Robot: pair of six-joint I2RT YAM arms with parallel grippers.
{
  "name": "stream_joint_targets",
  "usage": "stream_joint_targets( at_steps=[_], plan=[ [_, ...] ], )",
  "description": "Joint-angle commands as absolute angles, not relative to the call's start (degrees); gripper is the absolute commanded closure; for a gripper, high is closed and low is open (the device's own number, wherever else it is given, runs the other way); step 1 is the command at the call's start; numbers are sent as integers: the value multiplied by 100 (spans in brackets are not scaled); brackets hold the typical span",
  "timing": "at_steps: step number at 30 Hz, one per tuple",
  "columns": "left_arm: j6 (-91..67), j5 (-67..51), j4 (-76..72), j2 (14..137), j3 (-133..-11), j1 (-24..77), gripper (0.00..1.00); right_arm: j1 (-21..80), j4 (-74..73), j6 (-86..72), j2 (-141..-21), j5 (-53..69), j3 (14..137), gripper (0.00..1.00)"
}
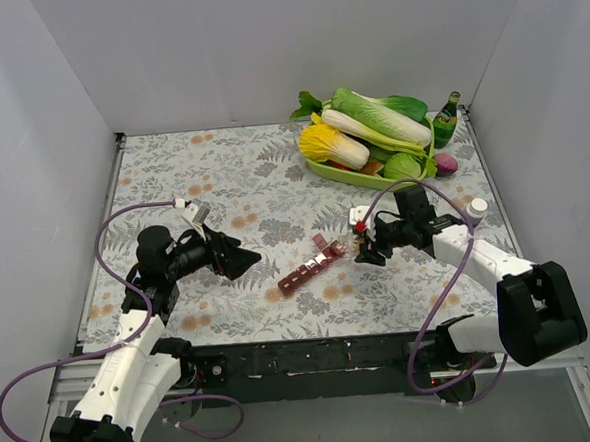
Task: Sort the pills into containers
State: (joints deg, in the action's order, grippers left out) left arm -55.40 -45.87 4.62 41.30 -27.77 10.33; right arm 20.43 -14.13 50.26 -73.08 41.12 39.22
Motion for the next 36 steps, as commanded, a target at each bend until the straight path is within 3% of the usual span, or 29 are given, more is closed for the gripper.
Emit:
stream_joint_targets(
  at_steps=[1, 36],
  plan=[
    [-5449, -4526, 369, 4025, -2769, 1037, 2, 2162, -1643, 5467, -7505, 3762, 4043, 99],
    [-5423, -4526, 378, 3973, -2751, 1037, 2, 3006, -2628, 5335, -8666, 2066, 5238, 99]
  ],
)
